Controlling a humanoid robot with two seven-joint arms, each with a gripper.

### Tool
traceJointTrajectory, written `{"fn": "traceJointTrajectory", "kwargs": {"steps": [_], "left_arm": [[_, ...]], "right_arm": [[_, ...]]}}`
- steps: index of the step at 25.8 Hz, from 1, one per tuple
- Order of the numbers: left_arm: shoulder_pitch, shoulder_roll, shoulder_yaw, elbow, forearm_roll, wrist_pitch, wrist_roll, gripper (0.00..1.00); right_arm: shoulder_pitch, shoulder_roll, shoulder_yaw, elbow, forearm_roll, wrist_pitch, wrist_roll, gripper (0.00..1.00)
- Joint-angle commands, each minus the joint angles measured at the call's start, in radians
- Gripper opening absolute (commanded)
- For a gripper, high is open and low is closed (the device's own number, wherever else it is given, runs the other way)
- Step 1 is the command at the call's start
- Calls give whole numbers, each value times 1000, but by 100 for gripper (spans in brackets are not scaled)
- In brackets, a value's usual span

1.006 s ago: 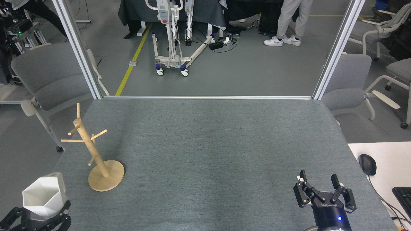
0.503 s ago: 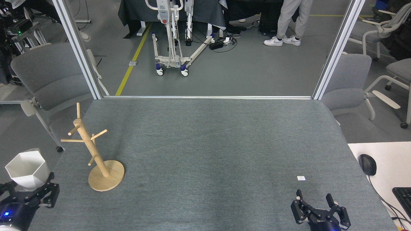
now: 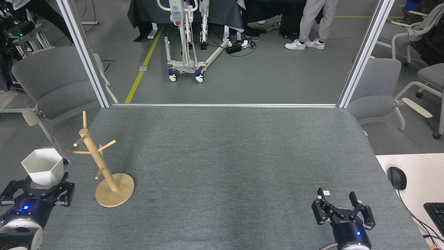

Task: Hang cup on storage rack
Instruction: 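Carry the cup with the left gripper up beside the wooden stand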

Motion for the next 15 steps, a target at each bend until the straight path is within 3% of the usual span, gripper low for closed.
{"fn": "traceJointTrajectory", "kwargs": {"steps": [1, 15], "left_arm": [[-22, -36, -15, 3, -50, -1, -6, 0], [-28, -34, -17, -2, -76, -8, 0, 0]], "right_arm": [[0, -8, 16, 0, -5, 1, 2, 99], [-46, -5, 21, 13, -7, 1, 5, 99]]}}
